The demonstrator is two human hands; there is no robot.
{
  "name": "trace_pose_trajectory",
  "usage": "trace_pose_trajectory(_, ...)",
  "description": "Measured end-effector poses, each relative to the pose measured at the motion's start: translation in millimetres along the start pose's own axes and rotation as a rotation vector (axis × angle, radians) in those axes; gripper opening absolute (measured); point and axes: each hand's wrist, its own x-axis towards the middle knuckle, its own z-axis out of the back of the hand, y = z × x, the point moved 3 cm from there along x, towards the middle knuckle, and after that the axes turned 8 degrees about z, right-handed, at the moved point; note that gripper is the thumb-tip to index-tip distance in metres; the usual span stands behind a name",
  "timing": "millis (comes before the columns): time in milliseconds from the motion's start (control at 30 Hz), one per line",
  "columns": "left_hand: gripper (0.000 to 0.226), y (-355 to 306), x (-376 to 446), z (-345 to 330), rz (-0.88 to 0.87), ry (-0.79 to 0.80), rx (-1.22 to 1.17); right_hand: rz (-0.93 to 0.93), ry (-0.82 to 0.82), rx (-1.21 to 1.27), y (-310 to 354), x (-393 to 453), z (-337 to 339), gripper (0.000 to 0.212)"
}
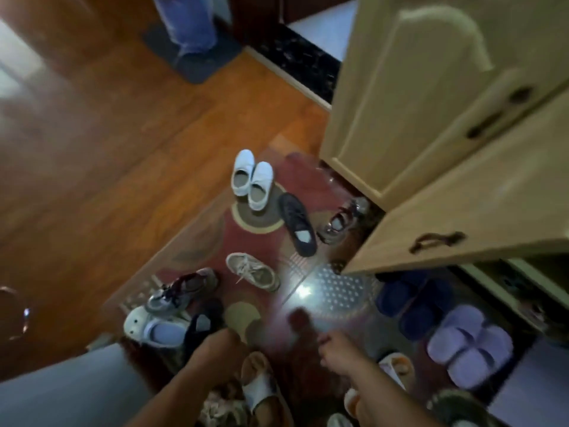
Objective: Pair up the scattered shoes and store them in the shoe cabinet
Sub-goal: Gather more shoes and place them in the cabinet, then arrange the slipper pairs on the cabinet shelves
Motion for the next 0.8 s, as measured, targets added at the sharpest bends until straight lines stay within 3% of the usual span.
trace_pose_trajectory(133, 0.019, 77, 23, 27, 0.181, -0.132, -0.092, 0.114, 0.031, -0.023, 88, 12, -41, 0.021)
trace_pose_trajectory(267, 0.022, 104, 42, 23, 0.269, -0.026, -0.140, 0.188, 0.095, -0.062, 137, 28, -53, 0.021)
trace_pose_trajectory(367, 0.027, 86, 63, 31, 0.269, 0.007, -0.183, 0.131, 0.108, -0.178, 142, 57, -33, 0.017)
trace_pose_trajectory(467, 0.024, 56, 101, 51, 0.284, -0.012, -0.266, 0.065, 0.160, -0.367, 146, 104, -4, 0.030)
trace_pose_trajectory(567, 0.023, 30, 140, 80, 0.233, -0.075, -0.293, 0.035, 0.082, -0.498, 157, 147, 22, 0.010)
trace_pose_trajectory(667, 0.016, 25, 203, 102, 0.245, -0.119, -0.383, 0.025, 0.078, -0.565, 179, 208, 19, 0.020)
trace_pose_trajectory(800, 0.021, 14, 315, 155, 0.167, -0.259, -0.251, 0.094, -0.039, -0.511, 240, 294, -7, 0.017)
